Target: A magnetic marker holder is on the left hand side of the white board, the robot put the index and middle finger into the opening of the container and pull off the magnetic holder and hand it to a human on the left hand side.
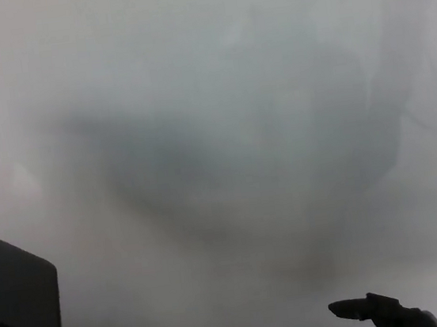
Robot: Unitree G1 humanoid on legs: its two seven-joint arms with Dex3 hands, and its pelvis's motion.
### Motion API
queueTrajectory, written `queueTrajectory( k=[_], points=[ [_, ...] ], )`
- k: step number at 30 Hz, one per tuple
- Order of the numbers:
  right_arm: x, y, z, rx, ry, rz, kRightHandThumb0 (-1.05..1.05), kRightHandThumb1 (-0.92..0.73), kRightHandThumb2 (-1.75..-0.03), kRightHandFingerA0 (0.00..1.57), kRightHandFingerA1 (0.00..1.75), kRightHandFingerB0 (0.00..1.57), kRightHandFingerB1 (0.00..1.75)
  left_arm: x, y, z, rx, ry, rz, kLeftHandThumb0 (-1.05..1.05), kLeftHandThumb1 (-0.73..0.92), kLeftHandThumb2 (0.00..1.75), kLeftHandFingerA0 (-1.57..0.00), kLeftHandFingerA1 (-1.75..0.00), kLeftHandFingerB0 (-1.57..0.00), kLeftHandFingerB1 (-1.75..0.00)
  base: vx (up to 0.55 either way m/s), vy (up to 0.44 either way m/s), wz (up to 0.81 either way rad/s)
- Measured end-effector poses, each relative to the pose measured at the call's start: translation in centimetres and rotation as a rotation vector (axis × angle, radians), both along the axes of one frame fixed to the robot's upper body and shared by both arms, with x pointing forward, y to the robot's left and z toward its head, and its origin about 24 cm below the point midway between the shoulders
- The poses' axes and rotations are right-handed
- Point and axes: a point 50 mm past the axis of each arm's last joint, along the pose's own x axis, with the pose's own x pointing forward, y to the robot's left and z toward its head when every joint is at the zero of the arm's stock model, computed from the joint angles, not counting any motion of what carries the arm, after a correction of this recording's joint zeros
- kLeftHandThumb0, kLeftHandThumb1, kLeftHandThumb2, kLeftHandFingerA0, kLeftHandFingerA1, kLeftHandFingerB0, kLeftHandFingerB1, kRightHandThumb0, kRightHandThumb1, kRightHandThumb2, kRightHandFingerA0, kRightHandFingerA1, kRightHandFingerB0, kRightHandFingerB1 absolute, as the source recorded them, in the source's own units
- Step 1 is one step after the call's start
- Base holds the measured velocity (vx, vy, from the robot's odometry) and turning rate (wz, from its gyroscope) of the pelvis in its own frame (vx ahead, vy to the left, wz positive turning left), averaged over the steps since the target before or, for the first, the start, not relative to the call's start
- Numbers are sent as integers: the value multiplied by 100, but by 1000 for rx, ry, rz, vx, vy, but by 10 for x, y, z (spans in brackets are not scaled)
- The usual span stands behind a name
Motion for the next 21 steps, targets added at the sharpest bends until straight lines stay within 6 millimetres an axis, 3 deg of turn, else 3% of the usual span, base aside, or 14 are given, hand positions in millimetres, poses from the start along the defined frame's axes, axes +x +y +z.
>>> queueTrajectory(
  k=[5, 7, 10, 11, 14, 15, 18, 19, 21],
  points=[
    [0, 1, 0, -7, -1, 7, -53, -71, -61, 84, 52, 72, 48, -3, 2, 5, -34, -19, 10, -54, 83, 65, -82, -158, -79, -88, 0, 0, 0],
    [0, 1, 0, -9, -1, 9, -54, -71, -62, 84, 52, 72, 48, -4, 2, 6, -43, -23, 11, -52, 75, 68, -83, -158, -80, -79, 0, 0, 0],
    [-1, 2, -1, -15, -1, 14, -55, -71, -62, 83, 51, 72, 47, -6, 2, 9, -66, -29, 13, -52, 76, 68, -82, -155, -80, -84, 0, 0, 0],
    [-1, 3, -1, -17, -1, 16, -55, -71, -62, 84, 52, 72, 47, -6, 2, 9, -71, -30, 14, -61, 66, 100, -93, -126, -82, -84, 0, 0, 0],
    [-1, 3, -1, -22, -1, 19, -55, -71, -62, 84, 51, 71, 47, -6, 1, 11, -88, -34, 16, -60, 66, 101, -94, -126, -82, -84, 0, 0, 0],
    [-1, 3, -1, -27, 0, 22, -55, -70, -62, 84, 52, 72, 48, -6, 1, 13, -101, -41, 15, -54, 76, 67, -84, -148, -83, -79, 0, 0, 0],
    [-2, 3, -2, -36, 1, 23, -55, -71, -62, 83, 52, 72, 48, -6, 0, 16, -119, -55, 12, -54, 79, 68, -83, -148, -80, -84, 0, 0, 0],
    [-2, 3, -2, -41, 2, 25, -54, -71, -61, 83, 52, 71, 48, -6, 0, 18, -126, -62, 9, -58, 65, 102, -97, -126, -83, -85, 0, 0, 0],
    [-2, 2, -2, -50, 2, 26, -52, -70, -61, 84, 52, 71, 47, -6, -1, 20, -140, -67, 1, -57, 66, 103, -96, -122, -82, -83, 0, 0, 0]
  ],
)
